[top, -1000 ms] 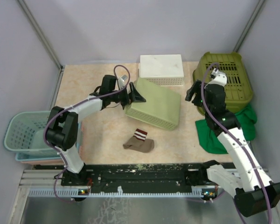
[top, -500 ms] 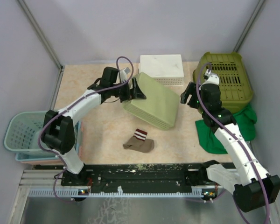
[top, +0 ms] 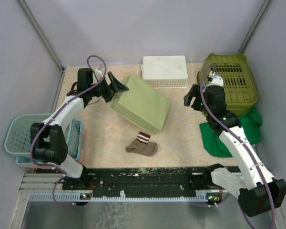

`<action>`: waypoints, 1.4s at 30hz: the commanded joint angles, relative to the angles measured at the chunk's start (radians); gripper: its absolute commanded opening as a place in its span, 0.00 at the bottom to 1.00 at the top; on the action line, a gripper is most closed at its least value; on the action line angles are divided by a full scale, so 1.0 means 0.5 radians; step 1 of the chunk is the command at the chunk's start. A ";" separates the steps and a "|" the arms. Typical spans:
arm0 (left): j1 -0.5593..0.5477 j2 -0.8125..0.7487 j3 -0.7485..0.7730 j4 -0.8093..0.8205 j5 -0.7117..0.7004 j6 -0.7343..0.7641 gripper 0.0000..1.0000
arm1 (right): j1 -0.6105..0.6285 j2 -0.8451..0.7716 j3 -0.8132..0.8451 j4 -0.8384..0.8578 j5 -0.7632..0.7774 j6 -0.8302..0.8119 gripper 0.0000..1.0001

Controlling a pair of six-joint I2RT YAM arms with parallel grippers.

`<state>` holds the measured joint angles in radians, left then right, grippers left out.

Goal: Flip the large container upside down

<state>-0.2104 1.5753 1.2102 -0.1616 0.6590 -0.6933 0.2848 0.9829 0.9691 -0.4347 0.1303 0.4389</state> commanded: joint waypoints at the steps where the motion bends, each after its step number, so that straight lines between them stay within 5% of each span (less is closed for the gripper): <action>1: 0.103 0.005 -0.012 0.061 0.081 -0.119 0.99 | -0.009 -0.052 0.030 0.061 0.010 -0.026 0.75; 7: 0.205 0.025 0.222 -0.537 -0.679 0.323 0.99 | -0.008 -0.097 0.010 0.034 0.041 -0.034 0.75; 10: 0.226 0.034 0.237 -0.587 -0.832 0.452 0.99 | -0.008 -0.104 -0.004 0.043 0.040 -0.037 0.75; 15: 0.288 0.057 0.242 -0.608 -0.764 0.403 0.99 | -0.008 -0.089 0.000 0.050 0.028 -0.037 0.75; 22: 0.546 0.042 -0.163 0.071 0.097 -0.078 0.99 | -0.009 -0.096 0.001 0.041 0.025 -0.034 0.76; 29: 0.496 0.022 -0.048 -0.346 -0.368 0.315 0.99 | -0.008 -0.088 -0.019 0.043 -0.026 -0.033 0.76; 37: 0.182 0.196 -0.117 -0.369 -0.358 0.289 0.99 | -0.007 0.004 -0.125 0.059 -0.416 0.075 0.76; 42: -0.091 0.286 -0.151 -0.097 -0.231 0.042 0.99 | 0.106 -0.001 -0.315 0.018 -0.554 0.161 0.76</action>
<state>-0.1749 1.6894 1.1488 -0.3080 0.4835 -0.5831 0.2993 0.9867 0.8600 -0.4347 -0.0635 0.4770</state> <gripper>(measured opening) 0.995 0.756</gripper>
